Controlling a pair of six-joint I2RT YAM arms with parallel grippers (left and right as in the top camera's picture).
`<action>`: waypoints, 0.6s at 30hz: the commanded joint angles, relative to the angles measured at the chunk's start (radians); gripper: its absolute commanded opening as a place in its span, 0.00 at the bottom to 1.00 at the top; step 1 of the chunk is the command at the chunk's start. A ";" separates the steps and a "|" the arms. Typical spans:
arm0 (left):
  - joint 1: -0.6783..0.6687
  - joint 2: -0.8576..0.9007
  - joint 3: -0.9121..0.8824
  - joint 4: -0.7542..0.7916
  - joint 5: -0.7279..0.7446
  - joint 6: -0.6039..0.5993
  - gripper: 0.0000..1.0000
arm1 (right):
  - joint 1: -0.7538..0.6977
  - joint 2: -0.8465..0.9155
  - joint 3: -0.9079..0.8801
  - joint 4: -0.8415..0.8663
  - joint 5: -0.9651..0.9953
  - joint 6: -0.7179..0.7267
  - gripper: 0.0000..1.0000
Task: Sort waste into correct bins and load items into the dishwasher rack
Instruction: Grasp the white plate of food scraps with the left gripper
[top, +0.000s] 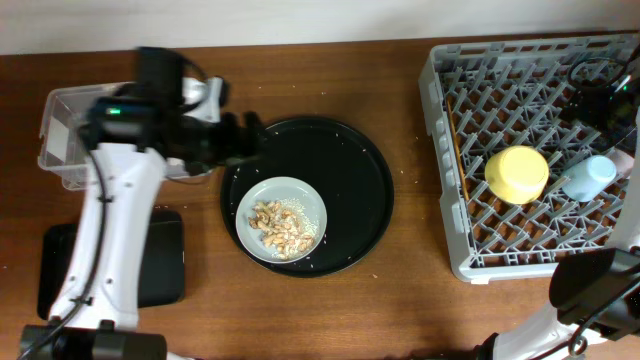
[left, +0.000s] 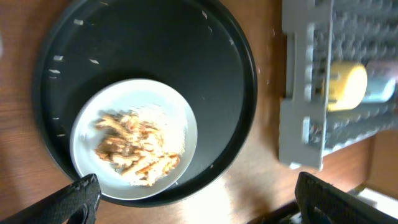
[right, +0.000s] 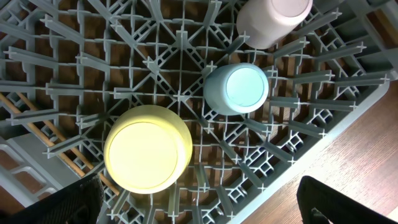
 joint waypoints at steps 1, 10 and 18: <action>-0.175 0.016 0.003 -0.006 -0.218 -0.100 0.98 | -0.002 -0.004 0.014 -0.002 0.016 0.008 0.98; -0.521 0.291 0.002 -0.030 -0.523 -0.388 0.63 | -0.002 -0.004 0.014 -0.002 0.016 0.008 0.98; -0.535 0.512 0.002 0.067 -0.522 -0.402 0.40 | -0.002 -0.004 0.014 -0.002 0.016 0.008 0.98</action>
